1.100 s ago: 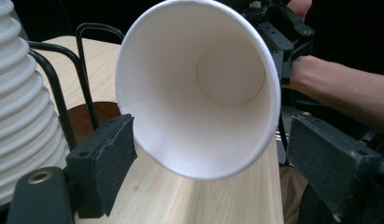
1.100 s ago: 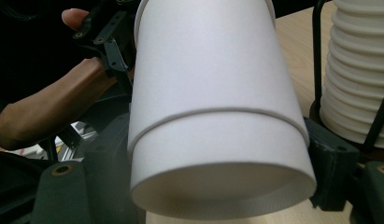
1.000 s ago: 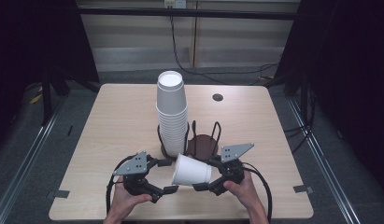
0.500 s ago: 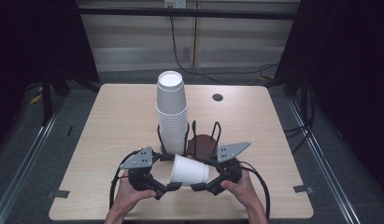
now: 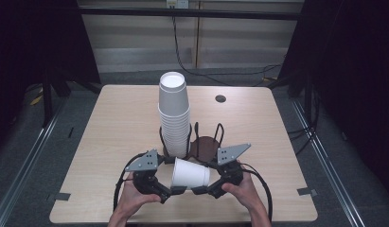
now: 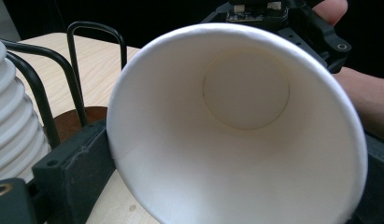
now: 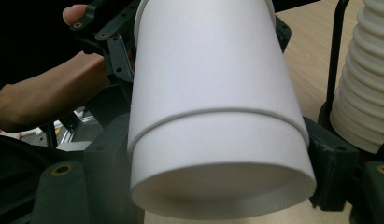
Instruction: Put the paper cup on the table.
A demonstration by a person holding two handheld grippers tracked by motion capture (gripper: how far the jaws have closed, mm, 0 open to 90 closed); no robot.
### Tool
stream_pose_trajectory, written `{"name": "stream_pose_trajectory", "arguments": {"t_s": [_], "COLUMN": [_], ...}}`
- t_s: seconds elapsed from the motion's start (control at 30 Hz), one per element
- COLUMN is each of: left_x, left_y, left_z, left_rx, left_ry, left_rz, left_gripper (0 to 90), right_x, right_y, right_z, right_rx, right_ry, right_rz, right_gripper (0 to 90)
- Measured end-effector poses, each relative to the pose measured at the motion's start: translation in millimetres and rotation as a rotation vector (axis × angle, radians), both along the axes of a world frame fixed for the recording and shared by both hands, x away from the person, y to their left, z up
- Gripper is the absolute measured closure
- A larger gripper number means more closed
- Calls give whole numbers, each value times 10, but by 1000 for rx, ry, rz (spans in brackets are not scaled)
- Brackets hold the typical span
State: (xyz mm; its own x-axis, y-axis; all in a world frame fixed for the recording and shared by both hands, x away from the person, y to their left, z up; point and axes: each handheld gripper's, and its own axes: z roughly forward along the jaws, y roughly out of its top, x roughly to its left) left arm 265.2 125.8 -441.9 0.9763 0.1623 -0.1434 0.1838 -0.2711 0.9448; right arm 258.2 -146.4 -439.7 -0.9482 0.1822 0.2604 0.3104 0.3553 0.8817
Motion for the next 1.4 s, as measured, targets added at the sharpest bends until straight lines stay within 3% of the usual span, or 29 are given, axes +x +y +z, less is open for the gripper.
{"name": "stream_pose_trajectory", "arguments": {"t_s": [0.43,0.73,0.97,1.2,1.4], "left_x": [-3,0,2,13,45], "left_y": [-68,-43,-22,-3,6], "left_z": [-12,-2,10,17,20], "left_rx": [-8,-1,-7,0,28], "left_ry": [18,26,32,37,49], "left_rz": [-26,-46,-44,-27,-2], "left_gripper": [26,87,100,101,100], "right_x": [-24,-32,-29,-46,-62], "right_y": [18,17,18,-24,-34], "right_z": [-14,-52,-58,-80,-76], "right_rx": [-14,-38,-23,-1,-5], "right_ry": [-3,-8,-9,-10,-40], "right_rz": [7,10,6,-29,-86], "right_gripper": [227,213,206,126,127]}}
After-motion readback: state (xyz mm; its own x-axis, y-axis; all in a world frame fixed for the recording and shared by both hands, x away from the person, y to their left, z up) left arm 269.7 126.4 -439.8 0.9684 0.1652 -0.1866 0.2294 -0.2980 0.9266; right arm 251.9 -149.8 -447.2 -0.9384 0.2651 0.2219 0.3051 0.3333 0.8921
